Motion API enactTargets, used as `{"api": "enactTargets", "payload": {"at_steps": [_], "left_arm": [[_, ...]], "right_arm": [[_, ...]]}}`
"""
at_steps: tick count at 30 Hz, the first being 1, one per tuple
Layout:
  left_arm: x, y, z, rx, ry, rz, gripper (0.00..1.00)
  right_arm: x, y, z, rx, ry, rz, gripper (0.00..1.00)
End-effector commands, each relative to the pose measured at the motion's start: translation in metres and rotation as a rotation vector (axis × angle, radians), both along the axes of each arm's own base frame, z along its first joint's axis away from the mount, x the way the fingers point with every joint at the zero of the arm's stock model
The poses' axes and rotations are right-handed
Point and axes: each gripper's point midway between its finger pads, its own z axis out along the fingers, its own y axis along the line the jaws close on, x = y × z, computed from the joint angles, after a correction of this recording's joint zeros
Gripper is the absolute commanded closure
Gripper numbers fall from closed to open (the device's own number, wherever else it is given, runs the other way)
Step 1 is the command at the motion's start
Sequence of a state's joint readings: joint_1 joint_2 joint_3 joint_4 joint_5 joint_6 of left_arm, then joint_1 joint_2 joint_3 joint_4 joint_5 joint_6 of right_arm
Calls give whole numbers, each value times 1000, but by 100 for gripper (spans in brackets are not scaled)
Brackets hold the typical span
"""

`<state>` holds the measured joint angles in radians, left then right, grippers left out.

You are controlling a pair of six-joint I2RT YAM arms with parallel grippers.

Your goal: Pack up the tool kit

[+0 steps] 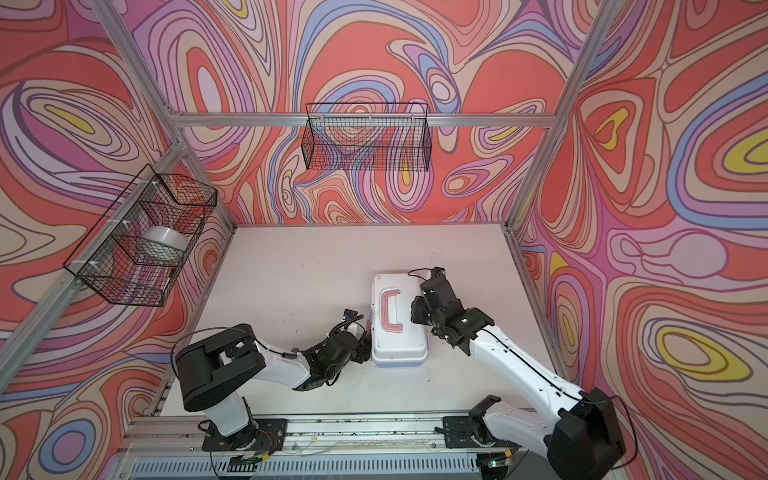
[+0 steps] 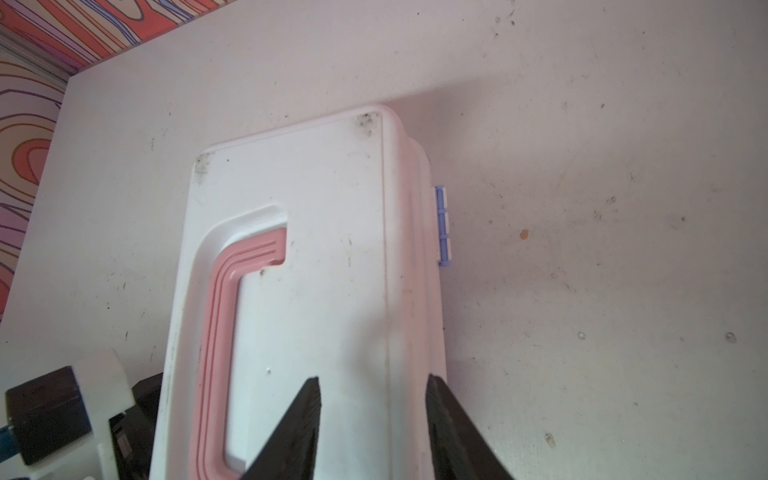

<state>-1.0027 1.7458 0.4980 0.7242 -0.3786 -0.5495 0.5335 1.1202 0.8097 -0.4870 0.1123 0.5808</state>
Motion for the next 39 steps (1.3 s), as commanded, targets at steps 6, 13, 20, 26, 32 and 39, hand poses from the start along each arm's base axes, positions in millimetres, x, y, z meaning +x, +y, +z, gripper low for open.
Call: {"api": "enactTargets", "payload": {"at_steps": [6,13,20,26,32,39], "left_arm": [[15,8,2,18,-117,73,28],[19,10,22,8,-183,87,28],[22,12,36,1,-214,99,28],[21,23,47,-3,-232,124,28],[22,24,58,-44,-208,106,32],[20,9,73,-162,-153,43,41]], "right_arm": [[0,-1,-3,-18,2,0,57],[1,1,-1,-12,5,4,57],[0,3,-2,-3,13,10,58],[0,5,0,6,12,16,58],[0,7,-3,17,19,21,58],[-1,10,-9,27,29,26,59]]}}
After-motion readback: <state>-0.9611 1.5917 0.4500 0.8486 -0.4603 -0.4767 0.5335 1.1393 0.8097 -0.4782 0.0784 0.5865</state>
